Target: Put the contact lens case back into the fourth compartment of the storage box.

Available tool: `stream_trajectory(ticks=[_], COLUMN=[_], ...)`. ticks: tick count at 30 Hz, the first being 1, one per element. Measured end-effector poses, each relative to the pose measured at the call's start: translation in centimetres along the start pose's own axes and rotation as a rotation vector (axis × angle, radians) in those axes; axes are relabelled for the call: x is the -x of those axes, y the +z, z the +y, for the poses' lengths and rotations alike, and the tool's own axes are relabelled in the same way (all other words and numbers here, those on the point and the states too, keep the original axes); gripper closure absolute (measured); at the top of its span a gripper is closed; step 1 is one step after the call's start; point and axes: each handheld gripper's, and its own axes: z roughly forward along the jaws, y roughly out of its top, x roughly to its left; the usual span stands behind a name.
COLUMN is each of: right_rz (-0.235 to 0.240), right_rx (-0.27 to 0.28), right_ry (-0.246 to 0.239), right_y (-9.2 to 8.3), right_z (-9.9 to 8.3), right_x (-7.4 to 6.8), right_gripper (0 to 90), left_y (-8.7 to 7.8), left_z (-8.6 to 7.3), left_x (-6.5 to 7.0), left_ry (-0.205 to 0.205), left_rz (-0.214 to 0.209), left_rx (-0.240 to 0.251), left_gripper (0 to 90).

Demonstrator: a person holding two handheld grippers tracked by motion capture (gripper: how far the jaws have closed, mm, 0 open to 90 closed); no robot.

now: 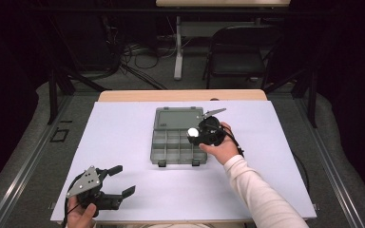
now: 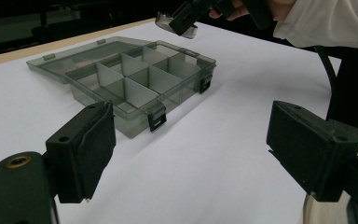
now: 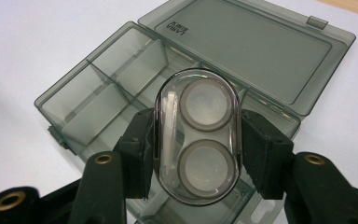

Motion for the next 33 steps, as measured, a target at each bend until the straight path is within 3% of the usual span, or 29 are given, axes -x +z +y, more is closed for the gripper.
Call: stream_trajectory(ticks=[13,18,24,25,27,33], right_rz=[0.004,0.015,0.004,0.002,0.001,-0.003], right_rx=[0.021,0.026,0.019,0.019,0.015,0.007], right_ry=[0.052,0.104,0.123,0.126,0.131,0.139], right_y=[1.4,1.9,2.5,2.6,2.9,3.3], right_z=[0.2,0.3,0.3,0.3,0.3,0.2], right_x=[1.9,2.8,3.1,3.2,3.3,3.3], right_gripper=[48.7,48.8,48.7,48.7,48.8,48.7], left_y=[0.0,0.0,0.0,0.1,0.1,0.0], left_z=[0.0,0.0,0.0,0.0,0.0,0.0], left_x=[0.0,0.0,0.0,-0.1,-0.1,-0.1], left_ry=[-0.003,-0.002,-0.002,-0.003,-0.002,-0.003], left_rz=[-0.003,-0.006,-0.004,-0.026,-0.009,-0.009], left_rx=[0.004,0.003,0.001,0.007,0.001,0.002], left_gripper=[16.2,16.2,16.2,16.2,16.2,16.2])
